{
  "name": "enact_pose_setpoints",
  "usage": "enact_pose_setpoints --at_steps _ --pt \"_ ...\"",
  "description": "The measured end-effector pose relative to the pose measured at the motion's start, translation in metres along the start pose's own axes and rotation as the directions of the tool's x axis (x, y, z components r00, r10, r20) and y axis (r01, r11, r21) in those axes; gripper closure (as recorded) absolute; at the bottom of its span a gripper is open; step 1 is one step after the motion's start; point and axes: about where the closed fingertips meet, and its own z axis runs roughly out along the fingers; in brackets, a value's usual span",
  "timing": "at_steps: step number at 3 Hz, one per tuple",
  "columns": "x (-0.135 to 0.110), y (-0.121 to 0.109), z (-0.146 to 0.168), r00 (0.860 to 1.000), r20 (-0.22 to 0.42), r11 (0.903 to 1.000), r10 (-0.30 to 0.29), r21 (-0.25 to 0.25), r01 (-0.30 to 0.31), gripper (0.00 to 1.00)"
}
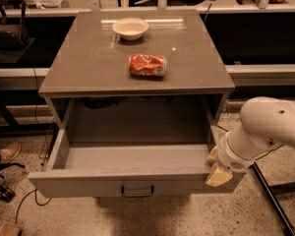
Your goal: Open top drawer
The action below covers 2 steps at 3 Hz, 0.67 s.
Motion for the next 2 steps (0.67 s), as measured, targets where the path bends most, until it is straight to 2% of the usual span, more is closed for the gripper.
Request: enact_pose_setpoints --at_steps 1,2 --pt "0.0198 0.0214 -0.0047 0.998 0.007 0.9980 0.063 0.000 -0.063 1.00" --pt "0.0275 0.0309 -0.0059 0.996 0.016 0.9960 0.089 0.002 -0.089 0.74"
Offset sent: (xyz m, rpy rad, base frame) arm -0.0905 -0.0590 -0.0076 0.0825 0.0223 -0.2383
